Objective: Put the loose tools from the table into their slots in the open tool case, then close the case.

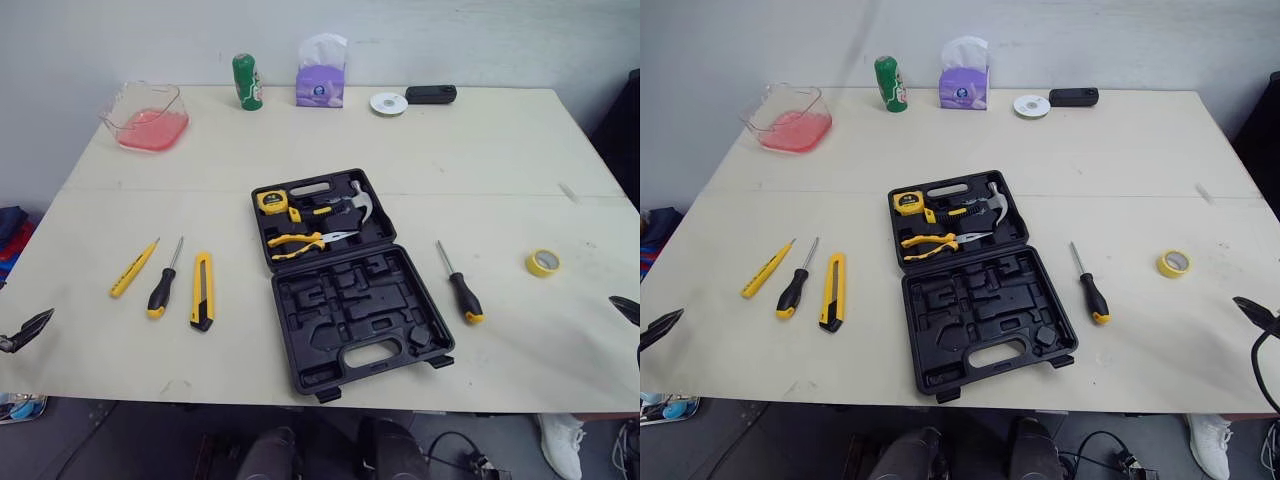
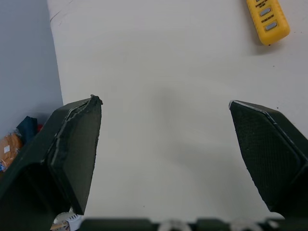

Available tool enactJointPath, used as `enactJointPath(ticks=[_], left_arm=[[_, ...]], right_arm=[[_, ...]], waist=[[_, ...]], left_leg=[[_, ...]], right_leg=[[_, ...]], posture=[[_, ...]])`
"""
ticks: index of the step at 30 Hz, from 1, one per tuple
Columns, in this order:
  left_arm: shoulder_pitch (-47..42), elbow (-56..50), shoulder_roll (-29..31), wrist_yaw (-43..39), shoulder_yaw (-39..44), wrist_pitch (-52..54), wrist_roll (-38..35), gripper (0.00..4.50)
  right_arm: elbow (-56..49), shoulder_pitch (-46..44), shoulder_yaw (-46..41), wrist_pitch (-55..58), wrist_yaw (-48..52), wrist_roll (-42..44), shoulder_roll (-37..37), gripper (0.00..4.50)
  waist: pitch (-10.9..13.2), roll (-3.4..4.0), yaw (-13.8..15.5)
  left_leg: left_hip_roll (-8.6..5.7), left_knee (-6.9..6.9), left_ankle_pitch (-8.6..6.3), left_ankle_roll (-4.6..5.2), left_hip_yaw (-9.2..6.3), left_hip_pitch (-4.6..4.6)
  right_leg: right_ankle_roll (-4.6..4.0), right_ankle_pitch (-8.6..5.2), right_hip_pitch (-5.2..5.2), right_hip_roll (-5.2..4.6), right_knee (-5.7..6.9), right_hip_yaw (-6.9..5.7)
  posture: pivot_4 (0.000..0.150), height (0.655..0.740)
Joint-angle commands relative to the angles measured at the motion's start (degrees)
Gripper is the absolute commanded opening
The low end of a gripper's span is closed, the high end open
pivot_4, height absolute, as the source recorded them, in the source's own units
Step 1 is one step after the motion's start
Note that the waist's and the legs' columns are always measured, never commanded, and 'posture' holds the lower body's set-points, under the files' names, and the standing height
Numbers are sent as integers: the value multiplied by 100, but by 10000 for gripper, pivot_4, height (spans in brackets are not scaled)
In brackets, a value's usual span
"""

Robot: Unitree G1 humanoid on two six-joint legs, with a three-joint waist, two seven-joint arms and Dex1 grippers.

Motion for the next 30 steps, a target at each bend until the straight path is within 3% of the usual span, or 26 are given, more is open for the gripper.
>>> enactJointPath(ticks=[1, 30], left_arm=[[143, -195, 107, -178, 203, 119, -237, 44559], [365, -675, 22, -334, 420, 451, -564, 44559]], right_arm=[[-77, -34, -171, -13, -16, 53, 27, 45000], [547, -590, 246, -432, 235, -3, 120, 45000]], waist=[[0, 0, -2], [1, -1, -4]], left_leg=[[0, 0, 0, 0, 0, 0], [2, 5, -3, 2, 4, 0]], right_leg=[[0, 0, 0, 0, 0, 0], [0, 0, 0, 1, 0, 1]], posture=[[1500, 7400], [1500, 7400]])
